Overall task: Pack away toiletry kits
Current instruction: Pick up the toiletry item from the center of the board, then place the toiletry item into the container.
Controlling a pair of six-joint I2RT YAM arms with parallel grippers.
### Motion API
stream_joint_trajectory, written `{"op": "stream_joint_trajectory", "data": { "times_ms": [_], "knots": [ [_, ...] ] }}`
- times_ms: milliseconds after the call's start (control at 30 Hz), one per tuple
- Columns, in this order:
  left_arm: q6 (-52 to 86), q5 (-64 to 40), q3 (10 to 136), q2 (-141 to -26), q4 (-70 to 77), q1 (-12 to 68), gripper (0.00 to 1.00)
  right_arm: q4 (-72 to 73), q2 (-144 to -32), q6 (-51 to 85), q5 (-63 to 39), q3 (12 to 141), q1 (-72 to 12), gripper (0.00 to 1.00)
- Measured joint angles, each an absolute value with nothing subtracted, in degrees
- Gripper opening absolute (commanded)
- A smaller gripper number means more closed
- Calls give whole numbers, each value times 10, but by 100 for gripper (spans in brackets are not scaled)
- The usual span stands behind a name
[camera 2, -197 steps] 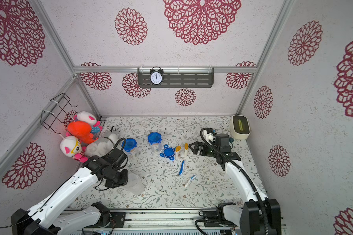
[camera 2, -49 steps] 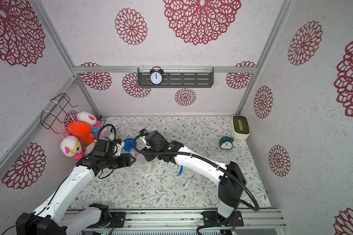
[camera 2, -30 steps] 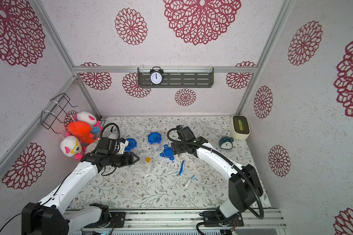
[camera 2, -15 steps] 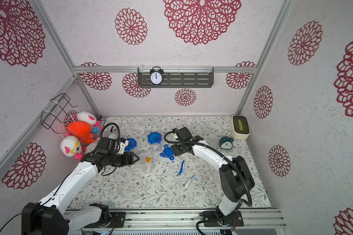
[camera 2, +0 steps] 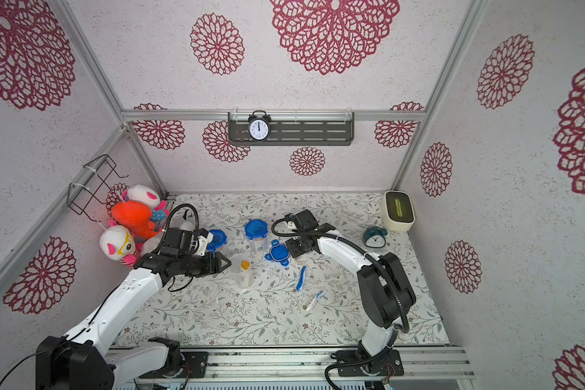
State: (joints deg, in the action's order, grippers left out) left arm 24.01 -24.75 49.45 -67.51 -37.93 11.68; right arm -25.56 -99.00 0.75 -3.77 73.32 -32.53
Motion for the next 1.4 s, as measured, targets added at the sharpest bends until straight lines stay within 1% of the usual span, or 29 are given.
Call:
{"op": "stream_joint_trajectory", "data": {
  "times_ms": [67,333,467,567,700,800,933,1033,1200,1400],
  "knots": [
    [240,-247,495,-675,-379,117,69,-255,-990,6,-39,733,-325,40],
    [240,-244,495,-674,-380,116,68,-261,-984,11,-45,733,-325,39],
    [239,-239,495,-671,-379,115,68,-279,-943,20,-53,733,-330,39],
    [239,-237,495,-667,-380,113,68,-288,-893,27,-78,740,-338,39],
    [239,-234,495,-655,-379,108,67,-280,-829,32,-135,768,-364,39],
    [240,-235,495,-644,-373,104,67,-267,-813,31,-174,795,-395,39],
    [241,-234,495,-635,-370,102,67,-239,-825,30,-225,817,-434,38],
    [243,-234,495,-632,-370,98,67,-228,-852,27,-261,831,-447,38],
    [245,-234,495,-625,-368,93,67,-234,-916,19,-288,877,-451,36],
    [249,-234,495,-623,-367,92,67,-243,-945,12,-302,879,-456,37]
  ]
}}
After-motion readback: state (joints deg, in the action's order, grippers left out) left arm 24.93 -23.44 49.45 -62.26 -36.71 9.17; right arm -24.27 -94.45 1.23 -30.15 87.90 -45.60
